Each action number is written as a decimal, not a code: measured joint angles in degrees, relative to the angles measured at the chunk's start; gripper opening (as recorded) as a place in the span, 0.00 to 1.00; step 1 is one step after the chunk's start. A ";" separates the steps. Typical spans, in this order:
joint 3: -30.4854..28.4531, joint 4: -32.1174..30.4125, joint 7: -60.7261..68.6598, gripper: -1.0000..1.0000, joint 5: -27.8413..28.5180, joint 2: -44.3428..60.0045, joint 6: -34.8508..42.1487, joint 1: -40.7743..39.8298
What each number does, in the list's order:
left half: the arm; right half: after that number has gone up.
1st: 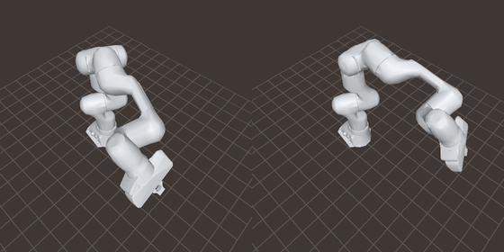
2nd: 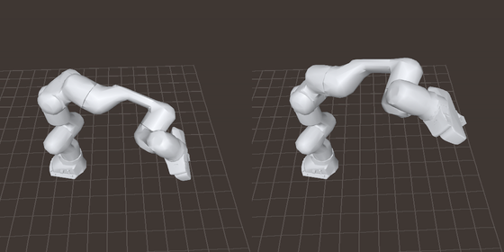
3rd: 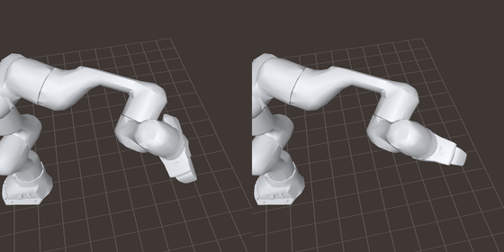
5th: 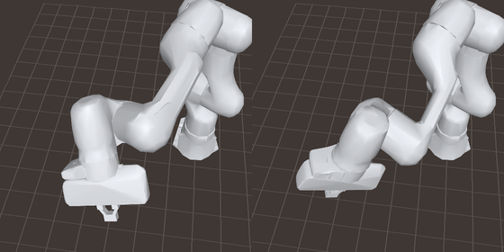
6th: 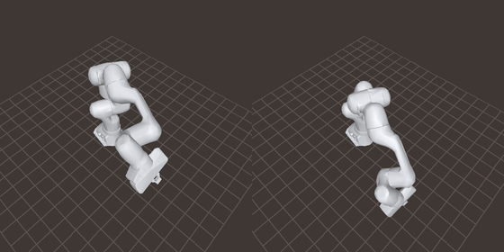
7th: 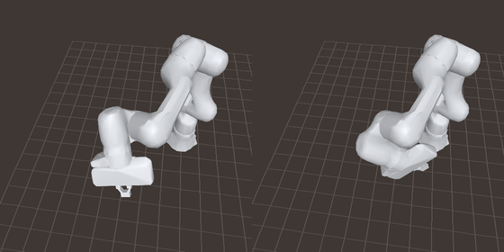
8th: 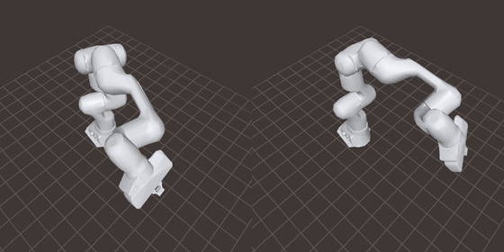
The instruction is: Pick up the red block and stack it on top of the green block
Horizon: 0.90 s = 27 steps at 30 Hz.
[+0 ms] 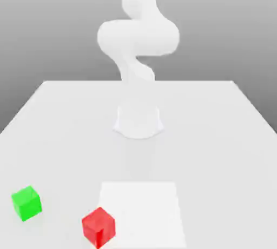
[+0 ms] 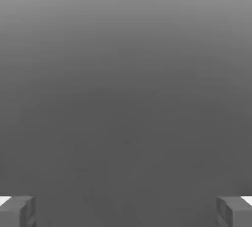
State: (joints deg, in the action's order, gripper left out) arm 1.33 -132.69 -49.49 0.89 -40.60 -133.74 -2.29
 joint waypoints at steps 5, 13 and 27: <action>2.33 -1.86 -7.58 0.50 1.98 10.77 -4.03 -4.32; 3.69 -4.70 -19.41 0.50 5.13 27.48 -10.16 -8.96; 2.40 -8.60 -31.58 0.50 1.73 55.90 -23.11 -12.01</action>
State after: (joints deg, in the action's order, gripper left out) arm 3.73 -141.29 -81.07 2.62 15.30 -156.84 -14.30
